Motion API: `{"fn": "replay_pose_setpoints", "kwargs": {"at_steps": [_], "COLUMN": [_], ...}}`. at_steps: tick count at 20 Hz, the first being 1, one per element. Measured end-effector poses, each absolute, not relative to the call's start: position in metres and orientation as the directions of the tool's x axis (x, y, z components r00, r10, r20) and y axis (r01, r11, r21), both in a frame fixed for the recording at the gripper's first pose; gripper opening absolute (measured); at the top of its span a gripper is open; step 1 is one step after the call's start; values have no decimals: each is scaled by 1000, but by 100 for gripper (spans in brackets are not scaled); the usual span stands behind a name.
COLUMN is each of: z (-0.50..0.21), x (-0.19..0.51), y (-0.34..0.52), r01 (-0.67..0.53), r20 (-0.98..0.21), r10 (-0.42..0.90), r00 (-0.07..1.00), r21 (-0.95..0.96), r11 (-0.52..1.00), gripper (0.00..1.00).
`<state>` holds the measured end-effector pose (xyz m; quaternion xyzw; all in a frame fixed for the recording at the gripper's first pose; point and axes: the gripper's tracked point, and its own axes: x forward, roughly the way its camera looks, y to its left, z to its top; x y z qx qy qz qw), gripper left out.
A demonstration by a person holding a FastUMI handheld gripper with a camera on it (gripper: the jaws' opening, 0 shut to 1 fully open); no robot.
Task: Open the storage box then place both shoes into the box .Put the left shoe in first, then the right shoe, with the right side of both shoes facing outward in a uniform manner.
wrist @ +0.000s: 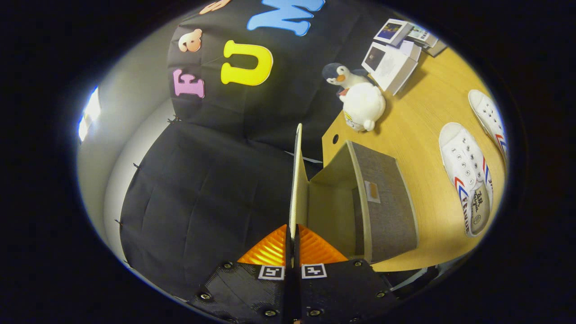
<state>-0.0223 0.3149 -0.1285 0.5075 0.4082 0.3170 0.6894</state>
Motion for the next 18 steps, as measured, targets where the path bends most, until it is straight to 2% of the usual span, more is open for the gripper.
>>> {"fn": "replay_pose_setpoints", "kwargs": {"at_steps": [9,18], "z": [-69,-58], "x": [-22,-43], "y": [384,460], "r01": [-207,-343], "r20": [-231,-266], "r10": [854,857], "r00": [465,440], "r21": [910,832], "r11": [359,435], "gripper": [0,0]}}
